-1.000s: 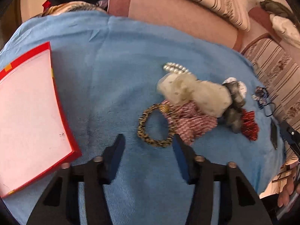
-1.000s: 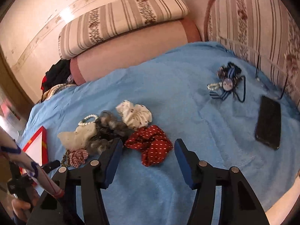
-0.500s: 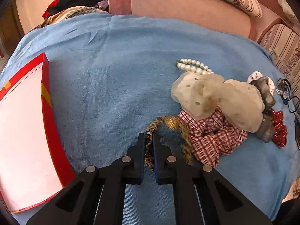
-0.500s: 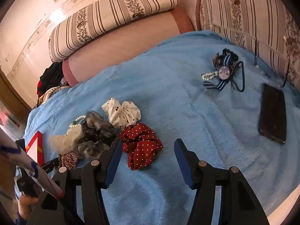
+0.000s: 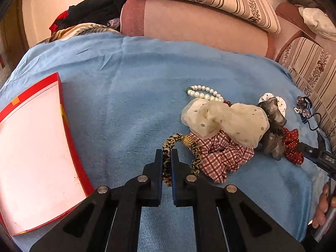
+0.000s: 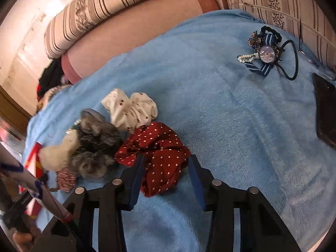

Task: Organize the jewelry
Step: 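Close left tool on leopard-print hair tie while right tool grips red white-dotted scrunchie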

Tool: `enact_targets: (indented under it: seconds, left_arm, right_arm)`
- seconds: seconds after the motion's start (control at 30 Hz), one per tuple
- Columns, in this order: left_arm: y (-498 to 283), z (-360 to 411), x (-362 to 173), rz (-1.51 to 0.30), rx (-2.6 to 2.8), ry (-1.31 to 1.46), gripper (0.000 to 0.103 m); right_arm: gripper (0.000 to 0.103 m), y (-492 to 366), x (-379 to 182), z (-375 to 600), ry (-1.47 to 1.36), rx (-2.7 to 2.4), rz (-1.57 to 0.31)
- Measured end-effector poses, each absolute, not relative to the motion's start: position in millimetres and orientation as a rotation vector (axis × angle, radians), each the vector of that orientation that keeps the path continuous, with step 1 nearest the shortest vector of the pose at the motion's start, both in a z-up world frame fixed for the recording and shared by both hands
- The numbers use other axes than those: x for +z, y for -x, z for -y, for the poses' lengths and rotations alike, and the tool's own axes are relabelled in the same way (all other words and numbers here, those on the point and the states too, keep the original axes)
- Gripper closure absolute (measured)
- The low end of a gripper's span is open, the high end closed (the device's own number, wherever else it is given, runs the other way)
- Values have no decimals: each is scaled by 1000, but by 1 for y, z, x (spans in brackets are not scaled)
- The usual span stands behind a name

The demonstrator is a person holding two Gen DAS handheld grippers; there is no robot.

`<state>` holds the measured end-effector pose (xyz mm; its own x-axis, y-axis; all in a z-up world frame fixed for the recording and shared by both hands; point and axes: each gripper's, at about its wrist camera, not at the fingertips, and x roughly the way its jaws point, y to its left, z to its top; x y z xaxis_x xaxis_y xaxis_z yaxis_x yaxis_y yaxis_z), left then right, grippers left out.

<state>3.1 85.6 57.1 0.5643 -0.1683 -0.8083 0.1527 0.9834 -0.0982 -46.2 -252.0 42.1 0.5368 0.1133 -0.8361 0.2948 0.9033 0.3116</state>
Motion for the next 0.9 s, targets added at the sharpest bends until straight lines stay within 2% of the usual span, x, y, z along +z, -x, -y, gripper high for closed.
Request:
enact_targets:
  seconds: [0.07,0.17,0.47,0.9]
  left_arm:
    - [1,-84,59,-948,-190,17,97]
    - [3,-83,59,-938,-188,12,97]
    - [10,-79,73,-870,-186,5,97]
    - [17,-83,87,-824,-169,2,97]
  right_arm:
    - [80,39,34,249,-447,-100,-1038]
    - [94,39,33,244,-425,-99,-1041]
    - [95,68,81,247,-372,-135,-815]
    - [95,78,106,212,-307,-38,-729]
